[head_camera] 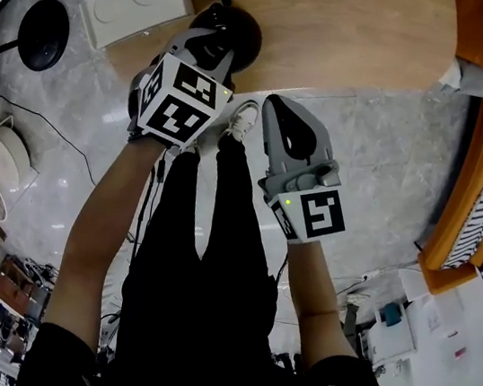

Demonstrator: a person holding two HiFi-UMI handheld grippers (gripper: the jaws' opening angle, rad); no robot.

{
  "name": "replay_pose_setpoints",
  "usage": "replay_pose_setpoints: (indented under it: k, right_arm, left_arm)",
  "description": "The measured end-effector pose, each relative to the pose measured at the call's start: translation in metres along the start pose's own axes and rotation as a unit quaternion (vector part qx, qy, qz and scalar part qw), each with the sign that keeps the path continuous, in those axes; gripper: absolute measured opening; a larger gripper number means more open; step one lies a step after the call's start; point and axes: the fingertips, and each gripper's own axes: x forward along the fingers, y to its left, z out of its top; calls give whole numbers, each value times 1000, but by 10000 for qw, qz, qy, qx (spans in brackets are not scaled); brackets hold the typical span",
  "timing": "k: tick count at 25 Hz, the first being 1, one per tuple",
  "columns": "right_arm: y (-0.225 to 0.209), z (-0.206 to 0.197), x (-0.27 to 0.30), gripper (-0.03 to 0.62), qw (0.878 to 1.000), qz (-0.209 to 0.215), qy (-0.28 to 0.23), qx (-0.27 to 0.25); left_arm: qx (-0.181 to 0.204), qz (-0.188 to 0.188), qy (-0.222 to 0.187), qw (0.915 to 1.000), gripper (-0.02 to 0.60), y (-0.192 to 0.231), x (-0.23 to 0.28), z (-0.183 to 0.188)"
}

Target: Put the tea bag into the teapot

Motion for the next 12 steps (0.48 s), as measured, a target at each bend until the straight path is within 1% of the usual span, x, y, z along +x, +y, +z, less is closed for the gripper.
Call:
replay_pose_setpoints:
  k: [4,8,12]
  right_arm:
    - [-2,-1,-2,5,10000,5,30,12]
    - [0,0,0,5,10000,57,12,5]
    - [3,0,1,5,9999,110,32,-26]
  left_arm:
    - [8,25,-81,10000,143,1,-4,2]
    - [17,73,-149,9999,175,2,-7,3]
    - [0,99,-201,9997,190,3,-9,2]
